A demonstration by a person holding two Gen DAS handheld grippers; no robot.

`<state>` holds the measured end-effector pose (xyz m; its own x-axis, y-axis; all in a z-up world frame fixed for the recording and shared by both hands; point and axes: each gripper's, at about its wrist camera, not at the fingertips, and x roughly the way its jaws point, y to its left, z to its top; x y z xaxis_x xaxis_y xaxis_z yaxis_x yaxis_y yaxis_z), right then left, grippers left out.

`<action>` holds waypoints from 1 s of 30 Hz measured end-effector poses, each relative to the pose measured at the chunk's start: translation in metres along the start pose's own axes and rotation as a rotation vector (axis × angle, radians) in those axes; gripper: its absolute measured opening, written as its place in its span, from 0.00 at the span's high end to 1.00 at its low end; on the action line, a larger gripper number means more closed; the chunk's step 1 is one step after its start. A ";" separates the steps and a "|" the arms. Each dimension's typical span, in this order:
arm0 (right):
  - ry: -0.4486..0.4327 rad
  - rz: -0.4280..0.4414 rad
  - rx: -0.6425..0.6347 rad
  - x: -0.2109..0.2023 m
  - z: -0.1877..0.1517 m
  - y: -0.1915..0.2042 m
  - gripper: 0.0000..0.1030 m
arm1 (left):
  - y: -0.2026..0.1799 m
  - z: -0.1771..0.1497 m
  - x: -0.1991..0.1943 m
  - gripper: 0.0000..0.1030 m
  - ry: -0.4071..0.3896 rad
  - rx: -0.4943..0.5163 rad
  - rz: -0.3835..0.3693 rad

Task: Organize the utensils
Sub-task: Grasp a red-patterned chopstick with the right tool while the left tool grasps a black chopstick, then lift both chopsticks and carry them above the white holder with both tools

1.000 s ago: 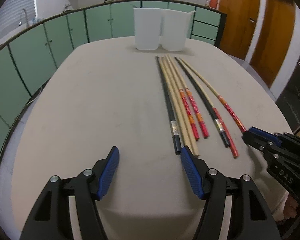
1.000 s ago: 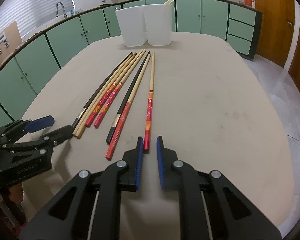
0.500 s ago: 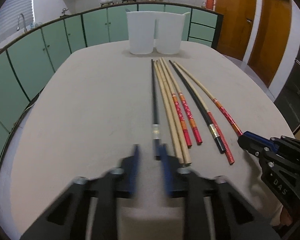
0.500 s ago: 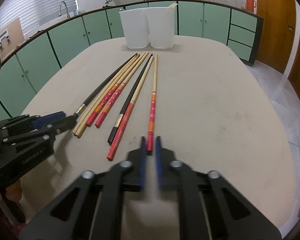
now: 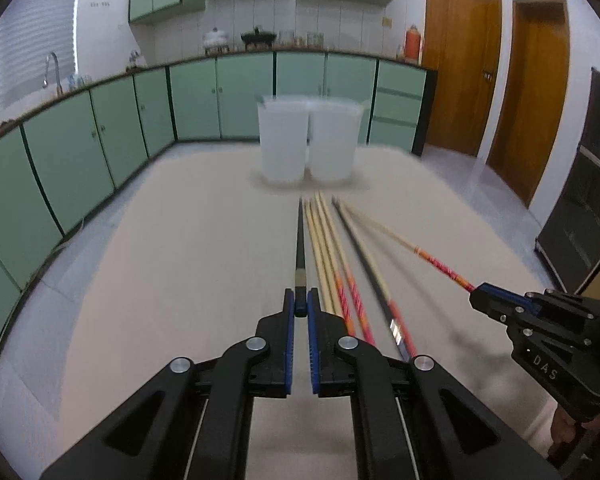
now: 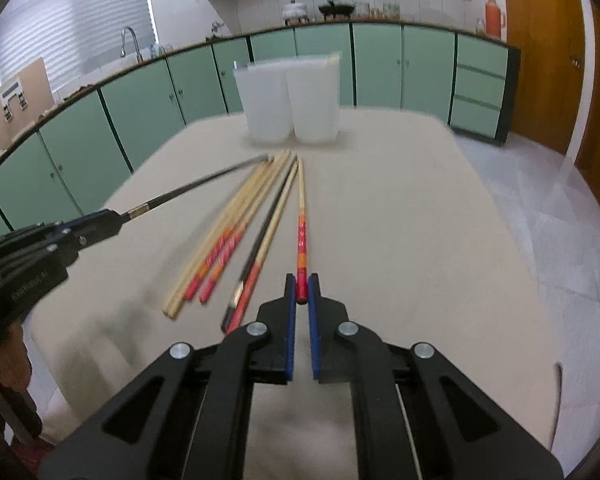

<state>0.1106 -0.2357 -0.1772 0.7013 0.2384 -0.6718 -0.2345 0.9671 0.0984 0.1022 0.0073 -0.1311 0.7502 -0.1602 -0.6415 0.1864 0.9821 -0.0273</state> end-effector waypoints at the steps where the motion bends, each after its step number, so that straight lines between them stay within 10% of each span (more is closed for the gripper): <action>1: -0.016 0.002 -0.006 -0.004 0.005 0.000 0.95 | 0.001 0.009 -0.006 0.94 -0.023 -0.004 -0.004; 12: -0.188 0.039 -0.014 -0.044 0.091 -0.016 0.95 | 0.013 0.081 -0.031 0.94 -0.185 -0.009 -0.002; 30: -0.205 0.072 -0.001 -0.029 0.176 -0.036 0.95 | 0.024 0.140 -0.011 0.94 -0.218 -0.059 -0.029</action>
<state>0.2177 -0.2617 -0.0318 0.8051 0.3203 -0.4993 -0.2899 0.9468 0.1400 0.1871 0.0185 -0.0166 0.8656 -0.1995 -0.4594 0.1769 0.9799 -0.0922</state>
